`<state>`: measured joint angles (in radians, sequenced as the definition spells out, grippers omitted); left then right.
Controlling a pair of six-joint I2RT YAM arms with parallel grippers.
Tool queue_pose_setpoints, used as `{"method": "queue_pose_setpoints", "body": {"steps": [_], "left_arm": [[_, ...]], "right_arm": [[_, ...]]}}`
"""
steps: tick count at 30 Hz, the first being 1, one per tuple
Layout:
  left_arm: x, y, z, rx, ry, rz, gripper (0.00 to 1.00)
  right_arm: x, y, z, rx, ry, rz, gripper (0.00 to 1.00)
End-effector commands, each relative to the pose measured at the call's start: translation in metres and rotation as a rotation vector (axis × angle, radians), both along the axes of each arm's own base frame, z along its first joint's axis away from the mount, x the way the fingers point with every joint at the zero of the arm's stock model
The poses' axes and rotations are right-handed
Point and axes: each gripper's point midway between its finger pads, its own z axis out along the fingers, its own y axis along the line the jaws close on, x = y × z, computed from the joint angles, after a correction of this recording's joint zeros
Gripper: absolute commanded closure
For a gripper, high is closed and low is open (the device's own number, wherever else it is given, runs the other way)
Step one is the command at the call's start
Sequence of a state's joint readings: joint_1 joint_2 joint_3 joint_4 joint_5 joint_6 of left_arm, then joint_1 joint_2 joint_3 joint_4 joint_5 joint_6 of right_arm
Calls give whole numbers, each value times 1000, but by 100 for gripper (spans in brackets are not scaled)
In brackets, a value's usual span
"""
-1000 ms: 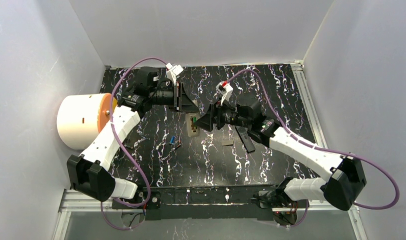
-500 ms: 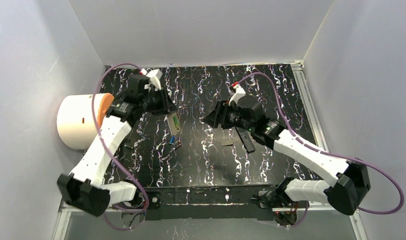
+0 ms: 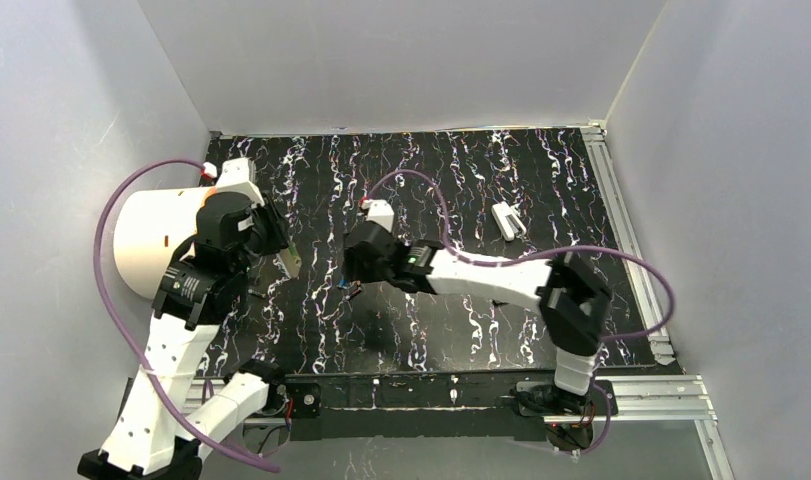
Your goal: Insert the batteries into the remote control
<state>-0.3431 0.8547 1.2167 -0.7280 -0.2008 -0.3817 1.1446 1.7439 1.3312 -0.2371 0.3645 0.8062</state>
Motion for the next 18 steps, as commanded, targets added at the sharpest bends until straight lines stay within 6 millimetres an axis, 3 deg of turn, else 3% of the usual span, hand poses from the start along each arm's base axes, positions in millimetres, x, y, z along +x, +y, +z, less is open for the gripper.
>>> {"method": "queue_pose_setpoints", "body": {"steps": [1, 7, 12, 18], "left_arm": [[-5, 37, 15, 104, -81, 144, 100], [-4, 25, 29, 88, -147, 50, 100], [-5, 28, 30, 99, -147, 66, 100], [-1, 26, 24, 96, -128, 65, 100]], "right_arm": [[19, 24, -17, -42, 1, -92, 39], [29, 46, -40, -104, 4, -99, 42], [32, 37, -46, -201, -52, -31, 43], [38, 19, -69, -344, -36, -14, 43]]}}
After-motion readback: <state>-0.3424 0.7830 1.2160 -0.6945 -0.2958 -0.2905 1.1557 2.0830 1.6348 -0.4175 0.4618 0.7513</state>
